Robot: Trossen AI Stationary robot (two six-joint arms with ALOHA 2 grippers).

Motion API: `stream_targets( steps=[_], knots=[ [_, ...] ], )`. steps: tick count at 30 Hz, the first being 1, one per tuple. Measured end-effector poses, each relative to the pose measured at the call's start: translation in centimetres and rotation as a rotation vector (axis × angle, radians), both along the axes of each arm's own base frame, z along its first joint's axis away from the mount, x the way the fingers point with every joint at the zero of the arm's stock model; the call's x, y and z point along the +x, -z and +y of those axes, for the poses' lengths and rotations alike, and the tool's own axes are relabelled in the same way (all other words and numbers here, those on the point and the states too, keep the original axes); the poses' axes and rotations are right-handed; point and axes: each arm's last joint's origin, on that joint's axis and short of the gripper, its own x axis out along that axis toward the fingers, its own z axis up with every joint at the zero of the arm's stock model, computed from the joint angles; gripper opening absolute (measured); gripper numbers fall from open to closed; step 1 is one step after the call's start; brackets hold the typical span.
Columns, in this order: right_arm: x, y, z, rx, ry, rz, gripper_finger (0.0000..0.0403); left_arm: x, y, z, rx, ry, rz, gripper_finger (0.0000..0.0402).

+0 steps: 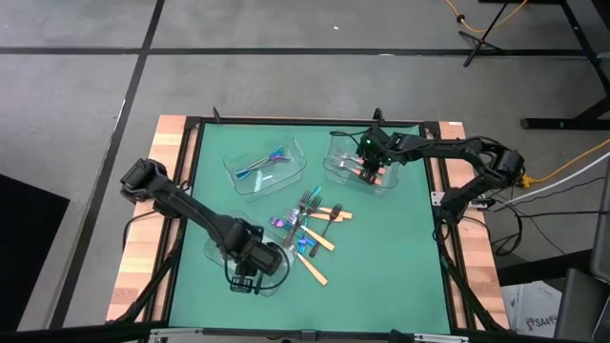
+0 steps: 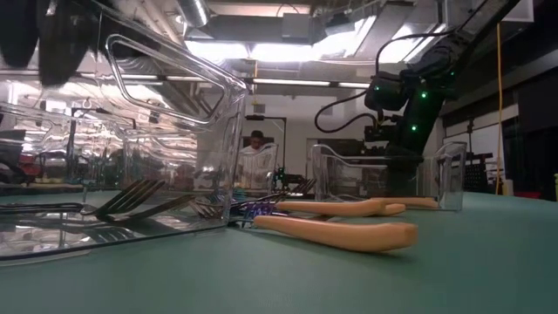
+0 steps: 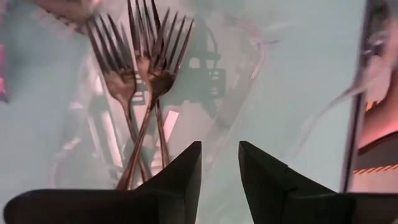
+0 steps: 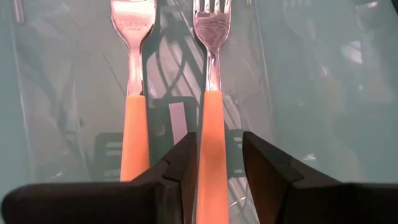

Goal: Sort silverware by color (type)
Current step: Put the black fork into the bottom transparent bin

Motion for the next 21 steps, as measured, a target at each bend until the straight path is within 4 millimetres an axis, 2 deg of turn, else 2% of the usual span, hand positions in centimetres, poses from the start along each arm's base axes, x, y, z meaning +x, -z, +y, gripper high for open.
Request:
stream_targets(
  steps=[6, 11, 16, 21],
  knots=[
    [0.0, 0.0, 0.0, 0.001, 0.002, -0.001, 0.0115, 0.7, -4.1, 0.0, 0.028, 0.005, -0.062, 0.0101],
    [0.0, 0.0, 0.0, 0.001, 0.002, -0.001, 0.0115, 1.9, -7.7, 1.0, 0.063, -0.053, -0.195, 0.0101],
    [0.0, 0.0, 0.0, 0.001, 0.002, -0.001, 0.0115, 3.7, -10.4, 3.2, 0.112, -0.166, -0.363, 0.0101],
    [0.0, 0.0, 0.0, 0.001, 0.002, -0.001, 0.0115, 5.9, -11.5, 6.1, 0.092, -0.290, -0.502, 0.0101]
  ],
)
